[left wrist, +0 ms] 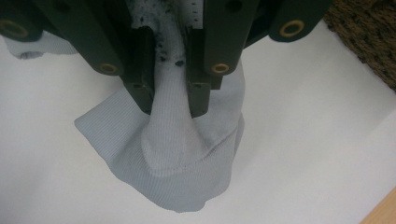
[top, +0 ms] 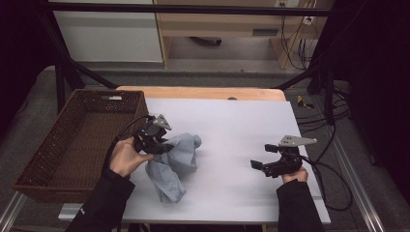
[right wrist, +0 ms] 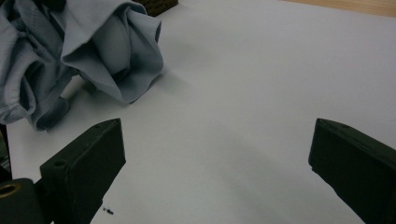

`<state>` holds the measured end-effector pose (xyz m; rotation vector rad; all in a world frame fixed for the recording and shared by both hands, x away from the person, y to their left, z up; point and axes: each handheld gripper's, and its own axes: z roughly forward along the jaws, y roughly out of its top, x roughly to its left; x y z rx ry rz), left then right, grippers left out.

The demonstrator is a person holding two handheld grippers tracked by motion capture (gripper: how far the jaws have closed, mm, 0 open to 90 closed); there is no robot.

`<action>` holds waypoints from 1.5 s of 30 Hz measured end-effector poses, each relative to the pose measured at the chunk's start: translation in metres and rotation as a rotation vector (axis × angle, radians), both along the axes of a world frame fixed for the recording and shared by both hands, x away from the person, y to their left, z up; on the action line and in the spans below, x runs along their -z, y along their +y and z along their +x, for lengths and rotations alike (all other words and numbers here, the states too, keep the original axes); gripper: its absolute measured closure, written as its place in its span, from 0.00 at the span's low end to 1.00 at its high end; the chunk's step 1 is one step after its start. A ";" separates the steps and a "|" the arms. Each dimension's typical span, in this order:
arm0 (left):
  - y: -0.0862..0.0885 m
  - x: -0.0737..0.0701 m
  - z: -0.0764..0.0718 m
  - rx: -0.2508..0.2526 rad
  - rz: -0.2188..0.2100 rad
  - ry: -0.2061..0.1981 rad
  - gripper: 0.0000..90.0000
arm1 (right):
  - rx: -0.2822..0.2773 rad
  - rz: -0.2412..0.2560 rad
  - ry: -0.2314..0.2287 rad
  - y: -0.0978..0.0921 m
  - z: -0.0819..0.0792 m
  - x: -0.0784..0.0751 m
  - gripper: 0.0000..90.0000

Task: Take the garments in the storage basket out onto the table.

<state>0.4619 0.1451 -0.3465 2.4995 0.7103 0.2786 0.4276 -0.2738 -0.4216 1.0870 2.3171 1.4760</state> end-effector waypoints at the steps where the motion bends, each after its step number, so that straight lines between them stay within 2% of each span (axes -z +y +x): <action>1: 0.001 0.001 0.000 -0.001 -0.001 0.001 0.84 | 0.000 0.000 0.000 0.000 0.000 0.000 0.05; 6: 0.004 0.007 0.001 -0.012 0.008 0.011 0.81 | 0.000 0.000 0.000 0.000 0.000 0.000 0.05; 9: 0.005 0.008 0.001 -0.021 0.023 0.001 0.73 | -0.001 -0.002 0.000 0.000 0.000 0.000 0.05; 13: 0.008 0.005 -0.002 -0.044 0.007 -0.054 0.57 | 0.001 0.000 0.000 0.000 0.000 0.000 0.05; 14: 0.009 0.003 -0.004 -0.053 -0.007 -0.066 0.52 | 0.001 0.000 0.000 0.000 0.000 0.000 0.05; 18: 0.010 -0.001 -0.009 -0.070 -0.021 -0.123 0.26 | 0.001 0.001 0.000 0.000 0.000 0.000 0.05; 22: 0.011 -0.006 -0.012 -0.091 -0.038 -0.132 0.10 | 0.001 0.000 -0.002 0.000 0.000 0.000 0.05; 29: 0.020 -0.014 -0.020 -0.094 -0.068 -0.138 0.05 | 0.003 0.003 -0.001 0.000 0.000 0.000 0.05; 35: 0.040 -0.020 -0.026 -0.114 -0.100 -0.156 0.03 | 0.003 0.002 -0.001 0.000 0.000 0.000 0.05; 45: 0.075 -0.016 -0.032 -0.156 -0.165 -0.179 0.03 | 0.003 0.002 0.001 0.000 0.000 0.001 0.05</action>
